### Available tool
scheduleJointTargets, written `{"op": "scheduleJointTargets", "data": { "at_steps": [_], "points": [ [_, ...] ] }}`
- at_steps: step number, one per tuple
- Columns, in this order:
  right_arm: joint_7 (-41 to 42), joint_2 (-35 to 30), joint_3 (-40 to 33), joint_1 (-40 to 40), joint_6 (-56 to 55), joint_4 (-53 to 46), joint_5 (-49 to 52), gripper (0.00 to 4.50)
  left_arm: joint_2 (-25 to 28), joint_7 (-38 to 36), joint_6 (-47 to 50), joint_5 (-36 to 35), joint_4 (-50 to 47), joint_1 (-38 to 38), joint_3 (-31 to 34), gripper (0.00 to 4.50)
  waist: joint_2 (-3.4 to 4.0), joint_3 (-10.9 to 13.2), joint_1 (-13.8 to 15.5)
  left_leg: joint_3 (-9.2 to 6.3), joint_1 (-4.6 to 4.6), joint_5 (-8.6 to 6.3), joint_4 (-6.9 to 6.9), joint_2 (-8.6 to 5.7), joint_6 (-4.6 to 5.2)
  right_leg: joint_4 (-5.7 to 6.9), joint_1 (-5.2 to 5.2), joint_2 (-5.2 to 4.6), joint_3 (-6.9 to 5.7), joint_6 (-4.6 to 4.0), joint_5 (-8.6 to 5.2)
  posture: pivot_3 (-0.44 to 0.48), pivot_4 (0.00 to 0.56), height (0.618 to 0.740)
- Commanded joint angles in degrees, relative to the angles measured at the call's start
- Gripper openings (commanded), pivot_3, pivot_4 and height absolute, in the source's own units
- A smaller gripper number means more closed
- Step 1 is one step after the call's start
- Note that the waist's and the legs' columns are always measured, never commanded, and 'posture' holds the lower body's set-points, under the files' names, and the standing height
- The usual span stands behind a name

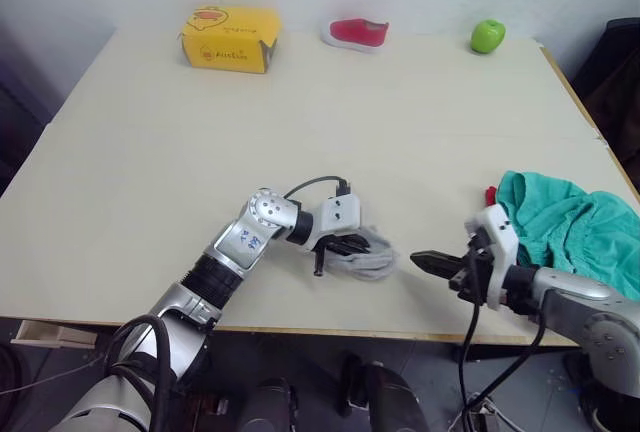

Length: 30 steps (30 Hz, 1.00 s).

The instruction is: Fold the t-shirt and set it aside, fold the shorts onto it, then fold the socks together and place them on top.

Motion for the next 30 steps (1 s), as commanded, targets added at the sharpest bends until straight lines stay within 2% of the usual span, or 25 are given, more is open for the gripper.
{"op": "scheduleJointTargets", "data": {
  "at_steps": [1,5,10,11,16,21,25,28,30],
  "points": [
    [-3.5,4.3,-5.6,-1.9,9.9,2.9,8.6,1.19,1.5,1.5,-0.1,3.2,2.1,0.9,0.4,0.39,0.02,0.0,-0.2,0.01,0.01,0.0,0.0,0.0,0.0,0.02,0.0,0.0,0.0,-0.01,0.01,0.0,0.15,0.74],
    [-8.3,7.4,-6.7,-3.4,15.0,6.0,13.5,2.51,1.9,1.8,1.2,3.2,0.4,1.5,0.9,0.39,0.06,0.0,-0.7,0.02,0.03,0.01,0.0,0.0,0.02,0.08,0.0,0.0,0.03,-0.03,0.01,0.0,0.15,0.74],
    [-17.3,9.3,-4.5,-5.0,15.2,12.7,22.9,4.27,2.7,2.9,4.7,2.2,-4.7,3.4,2.7,0.39,0.08,0.0,-1.6,0.05,0.03,0.02,-0.01,0.0,0.01,0.15,-0.01,0.0,0.04,-0.02,0.01,0.0,0.15,0.74],
    [-18.8,9.9,-4.1,-5.6,15.2,13.6,23.9,4.49,2.8,3.2,5.3,2.2,-5.2,3.8,2.9,0.39,0.08,0.0,-1.7,0.05,0.03,0.02,-0.01,0.0,0.01,0.15,-0.01,0.0,0.04,-0.03,0.01,0.0,0.15,0.74],
    [-27.5,16.1,-1.8,-10.3,15.2,21.8,23.2,4.49,3.4,4.1,5.9,3.6,-6.3,5.1,2.1,0.39,0.11,0.0,-2.1,0.09,0.09,0.04,-0.01,0.0,-0.04,0.19,-0.01,0.01,0.1,-0.02,0.01,0.0,0.15,0.74],
    [-34.9,22.8,-4.5,-17.8,13.3,30.7,23.5,4.49,4.1,3.9,7.1,3.8,-8.5,5.8,2.0,0.39,0.14,-0.1,-3.0,0.17,0.2,0.07,-0.01,0.0,-0.07,0.34,-0.01,0.02,0.25,-0.03,0.01,0.0,0.15,0.74],
    [-37.2,24.2,-3.7,-20.2,13.2,33.7,22.2,4.49,4.5,4.0,7.1,4.1,-8.4,5.6,2.2,0.39,0.16,-0.1,-3.2,0.22,0.26,0.08,-0.01,0.0,-0.08,0.6,-0.01,0.02,0.32,-0.04,0.0,0.0,0.15,0.74],
    [-38.3,24.6,-3.4,-20.2,13.1,34.4,22.1,3.92,4.6,4.0,7.0,4.3,-7.6,4.9,2.7,0.39,0.17,-0.1,-3.2,0.25,0.3,0.07,-0.02,0.0,-0.08,0.63,0.0,0.02,0.37,-0.04,0.0,0.0,0.15,0.74],
    [-38.5,24.6,-3.4,-20.1,13.0,34.5,22.3,3.25,4.7,4.0,6.8,4.3,-7.4,4.7,2.9,0.39,0.17,-0.1,-3.2,0.27,0.31,0.07,-0.04,0.0,-0.08,0.63,-0.01,0.02,0.39,-0.04,0.0,0.0,0.15,0.74]
  ]
}}
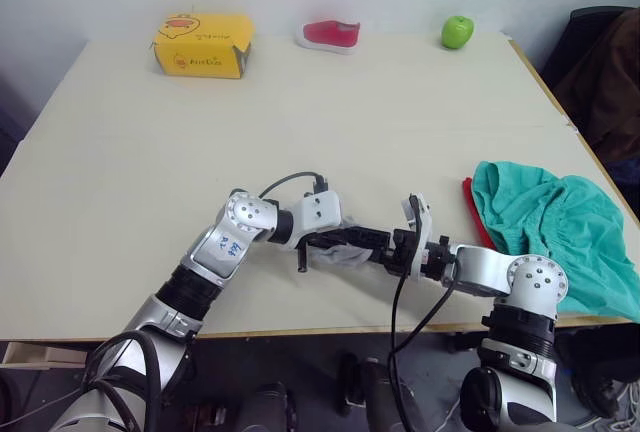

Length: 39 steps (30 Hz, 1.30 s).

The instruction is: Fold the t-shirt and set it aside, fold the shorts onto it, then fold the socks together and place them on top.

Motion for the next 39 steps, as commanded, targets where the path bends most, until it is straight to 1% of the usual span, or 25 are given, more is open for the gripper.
{"op": "scheduleJointTargets", "data": {
  "at_steps": [1,3,5,7,9,10,12,14,16,17,18,19,20,21,23,24,25,28,29,30,32,34,35,37,39],
  "points": [
    [-1.5,0.8,0.7,0.5,-0.6,1.0,-1.0,2.86,0.6,0.0,0.4,1.9,1.7,0.0,-0.6,0.39,0.0,0.0,0.0,0.01,0.01,0.0,-0.01,0.0,0.0,0.01,0.0,0.0,0.0,0.0,0.0,0.0,0.15,0.74],
    [-1.7,0.6,0.4,0.5,-0.7,1.1,-0.9,2.21,0.8,0.1,0.3,1.8,1.7,0.1,-0.4,0.39,0.0,0.0,0.0,0.02,0.02,0.0,-0.02,0.0,0.0,0.01,0.0,0.0,0.01,0.0,0.0,0.0,0.15,0.74],
    [-2.1,0.5,0.1,0.6,-0.9,1.3,-0.7,1.44,0.9,0.2,0.2,1.7,1.5,0.4,-0.2,0.39,0.01,0.0,-0.1,0.03,0.02,0.0,-0.04,0.0,0.0,0.01,0.0,0.0,0.02,-0.01,0.0,0.0,0.15,0.74],
    [-2.2,0.4,0.1,0.7,-1.1,1.2,-0.7,0.83,0.9,0.3,0.4,1.1,1.1,0.8,0.5,0.39,-0.08,-0.1,0.0,0.03,0.09,0.0,-0.08,0.0,0.0,0.0,0.02,0.01,0.04,-0.01,-0.01,0.0,0.15,0.74],
    [-2.2,0.2,0.7,1.0,-1.8,0.3,-1.2,0.24,1.2,-0.9,2.6,-1.5,-0.9,1.4,2.5,0.39,-0.15,-0.1,0.0,0.03,0.14,0.0,-0.08,0.0,0.0,-0.02,0.09,0.0,0.09,0.0,-0.01,0.0,0.15,0.74],
    [-2.0,0.0,1.3,1.2,-2.2,-0.4,-1.7,0.07,1.5,-1.8,4.5,-3.5,-2.2,1.6,3.9,0.58,-0.17,-0.1,0.0,0.03,0.15,0.0,-0.08,0.0,0.0,-0.03,0.1,0.0,0.11,0.0,-0.01,0.0,0.15,0.74],
    [-1.1,-0.6,2.2,1.6,-2.8,-2.1,-2.0,0.02,2.9,-3.5,7.5,-7.0,-4.5,1.7,7.3,0.98,-0.16,-0.1,-0.1,0.04,0.15,0.0,-0.09,0.0,0.0,-0.02,0.09,0.0,0.11,0.01,-0.01,0.0,0.15,0.74],
    [-0.5,-1.0,2.5,1.8,-3.1,-3.4,-1.5,0.02,4.7,-5.6,9.5,-10.3,-6.3,1.5,10.3,1.59,-0.13,-0.1,-0.4,0.04,0.13,0.0,-0.17,0.0,-0.01,-0.03,0.03,0.03,0.11,0.0,-0.03,0.0,0.15,0.74],
    [0.0,-1.3,2.4,2.0,-3.6,-4.6,-0.3,0.02,6.7,-8.5,13.9,-16.1,-8.9,0.7,14.4,2.22,-0.1,-0.1,-0.4,0.04,0.08,0.03,-0.19,0.0,-0.06,-0.03,-0.05,0.05,0.11,-0.01,-0.04,0.0,0.15,0.74],
    [-0.1,-1.5,2.1,2.1,-3.9,-4.9,0.2,0.02,8.4,-10.8,16.9,-19.5,-10.3,0.1,16.6,2.52,-0.1,-0.1,-0.4,0.04,0.04,0.03,-0.19,0.0,-0.07,-0.04,-0.11,0.05,0.11,-0.01,-0.04,0.0,0.15,0.74],
    [0.2,-2.0,1.6,2.2,-4.1,-5.5,1.2,0.02,11.4,-14.6,19.5,-22.9,-12.4,-0.3,18.0,2.85,-0.08,0.0,-0.5,0.04,0.03,0.04,-0.19,0.0,-0.08,-0.03,-0.17,0.05,0.11,-0.01,-0.04,0.0,0.15,0.74],
    [0.3,-2.6,1.1,2.3,-4.2,-6.3,2.3,0.02,14.4,-18.1,21.2,-25.4,-14.3,-0.2,18.8,3.18,-0.08,0.0,-0.6,0.04,-0.02,0.05,-0.19,0.0,-0.09,-0.04,-0.25,0.06,0.1,-0.01,-0.03,0.0,0.15,0.74],
    [0.4,-3.4,0.8,2.5,-4.3,-7.3,3.7,0.02,16.6,-20.4,21.4,-26.9,-15.7,-0.1,19.2,3.46,-0.08,0.0,-0.6,0.04,-0.25,0.09,-0.17,-0.04,-0.12,-0.01,-0.58,0.05,0.1,-0.02,-0.03,0.0,0.15,0.74],
    [0.3,-4.5,0.5,3.0,-4.5,-8.9,5.8,0.02,18.2,-21.7,21.0,-27.5,-16.2,-0.1,19.3,3.72,-0.02,0.0,-0.6,0.06,-0.48,0.1,-0.14,-0.06,-0.14,0.06,-0.88,0.05,0.12,-0.02,-0.03,0.0,0.15,0.74],
    [-2.0,-6.5,-0.2,4.4,-6.3,-11.3,11.6,0.02,19.1,-22.2,19.8,-27.9,-15.6,-0.5,19.4,4.35,0.24,0.1,0.2,0.02,-0.61,0.13,-0.13,-0.07,-0.16,0.01,-0.99,0.07,0.11,-0.02,-0.03,0.0,0.15,0.74],
    [-4.4,-7.9,-0.5,5.4,-8.2,-12.6,15.3,0.02,19.0,-22.2,19.4,-28.1,-15.0,-1.0,19.4,4.48,0.27,0.2,0.4,0.0,-0.64,0.13,-0.13,-0.08,-0.16,-0.07,-0.99,0.09,0.11,-0.02,-0.03,0.0,0.15,0.74],
    [-6.9,-9.7,-0.5,6.6,-10.5,-14.1,19.6,0.02,18.5,-22.1,18.9,-28.3,-14.3,-1.4,19.5,4.5,0.28,0.2,0.7,-0.03,-0.67,0.13,-0.13,-0.1,-0.16,-0.08,-0.99,0.09,0.1,-0.02,-0.03,0.0,0.15,0.74],
    [-12.9,-19.6,-1.9,11.5,-20.4,-19.8,35.4,0.02,15.8,-20.5,16.0,-27.8,-11.8,-2.4,19.7,4.5,0.38,0.2,1.4,-0.08,-0.76,0.14,-0.11,-0.13,-0.13,-0.2,-0.98,0.09,0.08,0.03,-0.01,0.0,0.15,0.74],
    [-12.8,-23.1,-4.3,13.1,-23.4,-21.4,38.1,0.02,14.6,-19.7,14.4,-27.3,-11.0,-2.6,19.8,4.5,0.38,0.3,1.5,-0.07,-0.78,0.14,-0.11,-0.14,-0.11,-0.25,-0.98,0.1,0.09,0.07,0.02,0.0,0.15,0.74],
    [-12.4,-25.4,-5.6,14.3,-25.8,-22.7,39.2,0.02,13.9,-19.2,13.2,-27.0,-10.3,-2.7,20.0,4.5,0.36,0.3,1.6,-0.04,-0.78,0.14,-0.11,-0.14,-0.1,-0.29,-0.95,0.11,0.11,0.08,0.03,0.0,0.15,0.74],
    [-10.5,-31.1,-11.5,17.6,-28.7,-23.2,39.5,0.02,11.6,-16.1,10.0,-25.4,-7.4,-3.7,20.2,4.5,0.32,0.3,1.8,-0.02,-0.75,0.14,-0.12,-0.13,-0.1,-0.37,-0.9,0.16,0.13,0.1,0.03,0.0,0.15,0.74],
    [-10.2,-35.4,-17.4,21.5,-30.3,-21.1,39.5,0.02,10.3,-14.3,8.6,-24.2,-1.8,-6.0,20.4,4.5,0.26,0.3,1.9,0.05,-0.83,0.14,-0.19,-0.13,-0.1,-0.52,-0.81,0.18,0.2,0.11,0.03,0.0,0.15,0.74],
    [-9.7,-37.3,-20.1,24.0,-30.4,-19.7,39.5,0.02,10.1,-14.7,8.4,-24.6,1.2,-7.2,21.0,4.5,0.24,0.3,2.0,0.07,-0.83,0.14,-0.2,-0.12,-0.1,-0.51,-0.78,0.18,0.22,0.11,0.03,0.0,0.15,0.74],
    [-8.1,-40.6,-25.0,29.5,-29.8,-16.5,39.5,0.02,10.3,-16.5,12.3,-28.0,4.5,-9.4,22.9,4.5,0.22,0.3,2.0,0.08,-0.83,0.16,-0.2,-0.12,-0.08,-0.5,-0.79,0.19,0.24,0.12,0.04,0.0,0.15,0.74],
    [-7.9,-42.1,-28.2,34.5,-30.8,-12.6,39.5,0.02,11.8,-19.5,18.8,-33.0,2.7,-10.3,24.2,4.5,0.18,0.4,1.8,0.11,-0.83,0.16,-0.21,-0.12,-0.07,-0.49,-0.8,0.19,0.25,0.13,0.04,0.0,0.15,0.74]
  ]
}}
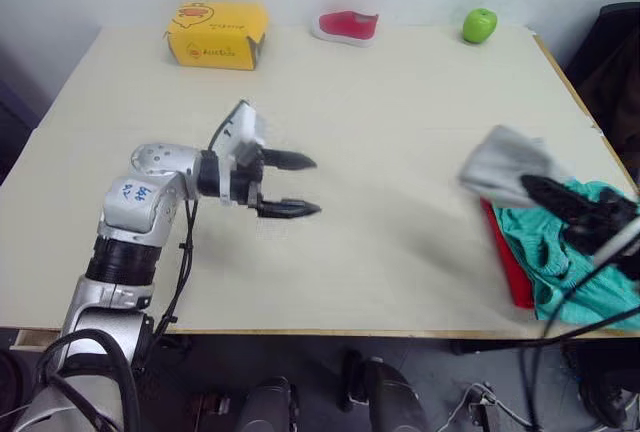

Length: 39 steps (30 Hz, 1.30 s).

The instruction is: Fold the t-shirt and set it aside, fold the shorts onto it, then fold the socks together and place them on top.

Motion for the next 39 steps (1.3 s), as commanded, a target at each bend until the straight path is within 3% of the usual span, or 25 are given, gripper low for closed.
{"op": "scheduleJointTargets", "data": {
  "at_steps": [1,5,9,13,17,26,30,35,39],
  "points": [
    [1.5,-2.4,-6.2,5.9,-1.9,5.0,1.0,0.02,2.4,-4.8,8.9,-8.2,-3.5,-2.2,3.1,4.5,-0.05,0.0,-0.3,0.04,0.0,0.0,-0.01,0.01,0.0,0.02,-0.02,0.01,0.01,0.0,0.0,0.0,0.15,0.74],
    [2.1,-1.9,-7.0,7.5,-6.5,13.7,-2.6,0.02,6.0,-8.0,16.9,-14.7,-11.4,-0.2,3.7,4.5,-0.11,0.1,-0.7,0.22,0.06,0.0,-0.05,0.02,0.0,0.21,-0.02,0.0,0.11,0.04,0.02,0.0,0.15,0.74],
    [3.9,-0.5,-2.7,4.7,-8.8,21.4,-8.2,0.02,7.9,-7.9,19.5,-17.5,-16.4,1.3,4.0,4.5,-0.1,0.1,-0.8,0.32,0.24,0.05,-0.04,0.0,-0.08,0.1,0.02,0.02,0.35,0.06,0.01,0.0,0.15,0.74],
    [10.3,0.4,3.3,0.3,-12.0,28.0,-20.5,0.02,7.5,-5.9,19.6,-17.7,-17.5,1.0,4.1,4.5,-0.1,0.1,-0.7,0.32,0.26,0.14,-0.04,0.01,-0.19,0.16,0.0,0.07,0.41,0.09,-0.01,0.0,0.15,0.74],
    [14.8,1.9,4.6,-1.8,-12.5,31.5,-26.1,0.02,7.2,-4.9,18.2,-16.5,-17.2,0.7,3.2,4.5,-0.07,0.1,-0.6,0.37,0.26,0.15,-0.04,0.0,-0.19,0.32,-0.09,0.07,0.45,0.04,0.0,0.0,0.15,0.74],
    [19.2,1.1,-1.5,4.9,-8.7,22.3,-27.7,3.09,7.2,-4.2,16.8,-15.9,-15.8,0.5,2.4,4.5,-0.06,0.1,-0.2,0.35,0.26,0.15,-0.03,0.0,-0.2,0.31,-0.07,0.07,0.45,0.0,0.0,0.0,0.15,0.74],
    [31.9,-8.5,-5.3,19.3,-2.9,14.8,-36.2,4.49,7.9,-4.9,16.6,-15.6,-14.7,0.4,2.3,4.5,0.22,0.1,0.1,0.36,0.25,0.13,-0.03,-0.05,-0.18,0.28,-0.07,0.03,0.46,0.01,-0.01,0.0,0.15,0.74],
    [61.0,-19.9,-15.3,37.6,-11.2,15.3,-55.9,4.49,9.7,-7.0,14.1,-13.7,-13.0,0.4,1.8,4.5,0.1,0.1,-0.2,0.36,0.24,0.11,-0.07,-0.02,-0.15,0.09,-0.01,0.13,0.43,0.35,-0.15,0.0,0.15,0.74],
    [77.7,-26.0,-23.5,39.0,-16.4,21.9,-64.8,4.49,10.2,-7.2,11.7,-13.0,-11.4,0.5,2.9,4.5,-0.04,0.1,-0.6,0.46,0.26,0.1,-0.08,0.04,-0.14,0.02,-0.02,0.23,0.53,0.42,-0.14,0.0,0.15,0.74]
  ]
}}
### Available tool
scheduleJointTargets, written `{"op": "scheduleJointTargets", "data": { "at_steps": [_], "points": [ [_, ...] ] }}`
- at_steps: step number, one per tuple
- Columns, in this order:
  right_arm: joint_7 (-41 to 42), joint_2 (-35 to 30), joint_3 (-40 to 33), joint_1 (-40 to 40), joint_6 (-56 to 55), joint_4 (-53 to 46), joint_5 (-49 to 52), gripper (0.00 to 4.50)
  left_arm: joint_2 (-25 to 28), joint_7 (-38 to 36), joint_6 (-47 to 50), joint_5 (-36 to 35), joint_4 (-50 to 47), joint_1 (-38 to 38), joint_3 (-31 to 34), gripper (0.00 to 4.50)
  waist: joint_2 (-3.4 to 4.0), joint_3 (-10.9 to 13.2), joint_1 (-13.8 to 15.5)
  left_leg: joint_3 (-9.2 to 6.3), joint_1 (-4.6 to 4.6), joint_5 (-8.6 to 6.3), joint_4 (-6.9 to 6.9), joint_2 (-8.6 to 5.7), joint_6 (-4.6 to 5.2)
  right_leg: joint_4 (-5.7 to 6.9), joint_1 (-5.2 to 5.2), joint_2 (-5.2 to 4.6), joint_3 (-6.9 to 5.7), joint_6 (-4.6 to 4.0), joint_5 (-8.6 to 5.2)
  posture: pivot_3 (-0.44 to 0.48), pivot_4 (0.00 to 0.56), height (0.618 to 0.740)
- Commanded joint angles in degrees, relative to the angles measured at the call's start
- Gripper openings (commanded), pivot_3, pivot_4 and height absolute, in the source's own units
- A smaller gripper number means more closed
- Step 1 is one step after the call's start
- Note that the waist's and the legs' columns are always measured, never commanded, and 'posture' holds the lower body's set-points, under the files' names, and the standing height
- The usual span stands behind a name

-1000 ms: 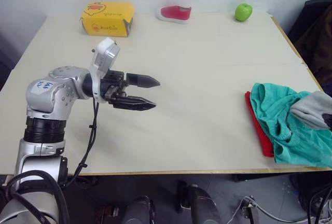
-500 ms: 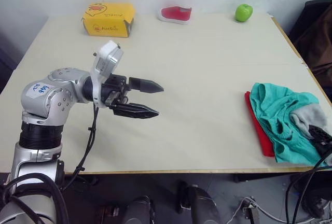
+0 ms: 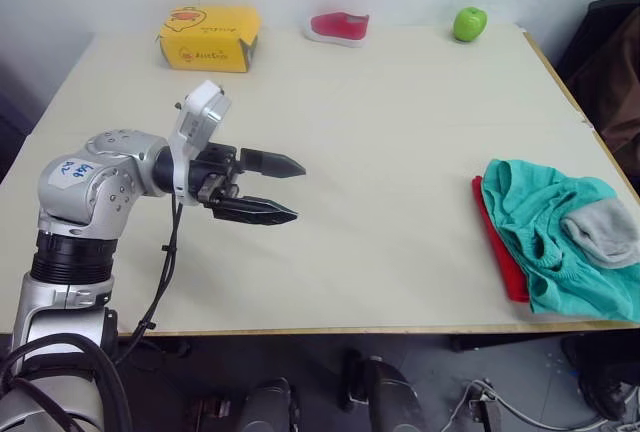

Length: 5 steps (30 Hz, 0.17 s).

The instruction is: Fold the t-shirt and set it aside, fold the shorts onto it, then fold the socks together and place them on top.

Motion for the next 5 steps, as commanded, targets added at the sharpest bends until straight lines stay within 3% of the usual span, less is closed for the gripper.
{"op": "scheduleJointTargets", "data": {
  "at_steps": [1,5],
  "points": [
    [13.5,-3.9,-6.6,-0.4,-6.2,4.2,-8.0,4.49,1.2,-0.5,-2.2,0.3,0.3,-0.8,2.2,4.5,-0.01,0.0,0.0,0.01,0.01,0.0,0.0,0.01,0.0,0.03,-0.02,0.01,0.02,-0.01,0.0,0.0,0.15,0.74],
    [17.8,-5.7,-4.8,-5.3,-12.2,9.5,-14.9,4.49,1.1,0.7,-2.8,0.1,1.2,-1.1,3.8,4.5,-0.11,0.1,0.3,-0.04,0.02,-0.02,0.0,0.05,-0.07,0.07,-0.02,0.06,-0.03,-0.31,0.18,0.0,0.15,0.74]
  ]
}}
